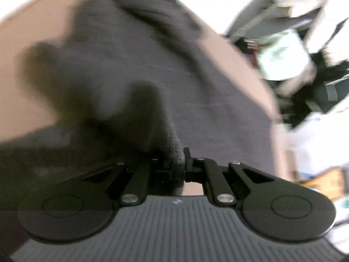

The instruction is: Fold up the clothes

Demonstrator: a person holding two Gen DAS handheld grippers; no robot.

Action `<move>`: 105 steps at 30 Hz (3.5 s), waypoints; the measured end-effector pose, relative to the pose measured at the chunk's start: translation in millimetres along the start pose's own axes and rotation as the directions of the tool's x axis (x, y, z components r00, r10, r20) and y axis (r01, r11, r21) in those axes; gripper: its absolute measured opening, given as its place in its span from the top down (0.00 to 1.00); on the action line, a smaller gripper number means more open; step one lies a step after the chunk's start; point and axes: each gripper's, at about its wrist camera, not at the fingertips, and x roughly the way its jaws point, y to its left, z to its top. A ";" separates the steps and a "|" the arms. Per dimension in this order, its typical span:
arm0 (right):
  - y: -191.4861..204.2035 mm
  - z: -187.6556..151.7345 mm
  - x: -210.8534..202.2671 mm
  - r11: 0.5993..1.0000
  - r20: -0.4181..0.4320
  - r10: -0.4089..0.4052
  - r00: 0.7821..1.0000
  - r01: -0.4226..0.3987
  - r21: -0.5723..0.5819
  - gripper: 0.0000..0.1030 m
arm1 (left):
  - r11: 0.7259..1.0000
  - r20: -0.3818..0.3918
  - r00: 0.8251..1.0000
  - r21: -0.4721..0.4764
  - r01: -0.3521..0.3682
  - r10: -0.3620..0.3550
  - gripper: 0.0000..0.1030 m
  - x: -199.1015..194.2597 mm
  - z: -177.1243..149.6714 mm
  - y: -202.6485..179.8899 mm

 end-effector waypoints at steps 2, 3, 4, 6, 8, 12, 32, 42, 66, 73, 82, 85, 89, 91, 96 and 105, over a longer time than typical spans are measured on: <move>-2.8 5.6 3.6 0.998 0.005 0.046 0.999 -0.046 0.048 0.39 | 0.999 0.013 0.999 0.004 0.039 -0.039 0.76 15.9 11.9 -13.5; -5.8 7.7 7.3 0.994 0.009 0.069 0.998 -0.069 0.086 0.37 | 0.999 0.031 0.999 0.025 0.034 -0.034 0.63 22.5 14.5 -16.3; -9.7 8.8 12.0 0.987 0.013 0.089 0.996 -0.090 0.136 0.35 | 0.999 0.049 0.998 0.044 0.026 -0.028 0.54 28.0 14.9 -17.3; -18.5 9.3 22.4 0.960 0.023 0.126 0.992 -0.128 0.249 0.35 | 0.998 0.047 0.998 0.044 0.046 -0.048 0.52 34.2 11.3 -10.6; -26.7 4.5 31.2 0.911 0.035 0.146 0.989 -0.148 0.384 0.35 | 0.996 0.024 0.996 0.016 0.085 -0.085 0.51 32.4 7.6 2.0; -34.2 -2.3 45.6 0.794 0.093 0.222 0.971 -0.235 0.560 0.35 | 0.998 0.093 0.994 0.007 0.061 -0.061 0.51 4.2 6.0 11.5; -25.8 113.9 -50.8 0.962 -0.013 -0.273 0.962 0.273 -0.005 0.92 | 0.971 0.341 0.915 -0.176 -0.164 0.217 0.44 -66.7 23.5 78.5; -77.1 114.3 29.5 0.678 -0.039 -0.702 0.711 0.650 -0.343 0.56 | 0.950 0.246 0.920 -0.147 -0.275 0.305 0.44 -28.6 21.3 76.4; -69.8 19.8 7.4 0.915 -0.200 -0.316 0.927 0.354 0.192 0.32 | 0.892 0.304 0.845 -0.252 -0.375 0.441 0.45 15.1 20.9 79.7; -74.6 51.5 -28.6 0.817 -0.084 -0.576 0.813 0.571 -0.075 0.85 | 0.866 0.258 0.834 -0.262 -0.426 0.488 0.63 13.5 23.6 85.0; -125.1 59.5 -26.5 0.642 -0.099 -0.764 0.638 0.735 -0.216 0.60 | 0.855 0.262 0.816 -0.223 -0.468 0.515 0.60 20.1 22.6 75.5; -104.9 46.4 -45.8 0.818 -0.044 -0.574 0.817 0.572 -0.055 0.49 | 0.876 0.277 0.836 -0.252 -0.412 0.473 0.33 19.9 23.7 77.6; -77.2 41.0 -50.3 0.955 0.034 -0.295 0.955 0.296 -0.014 0.39 | 0.893 0.302 0.856 -0.307 -0.329 0.419 0.15 25.5 30.5 80.1; -70.5 42.6 -34.7 0.975 0.030 -0.217 0.976 0.218 -0.039 0.27 | 0.874 0.289 0.825 -0.171 -0.454 0.485 0.39 42.0 37.9 64.2; -74.8 39.9 20.5 0.983 -0.024 -0.183 0.983 0.183 0.008 0.23 | 0.792 0.336 0.741 -0.025 -0.611 0.582 0.91 52.0 40.9 29.6; -67.9 33.1 90.3 0.974 -0.038 -0.217 0.975 0.219 0.049 0.87 | 0.574 0.606 0.497 0.079 -0.815 0.622 0.94 19.6 11.6 -28.1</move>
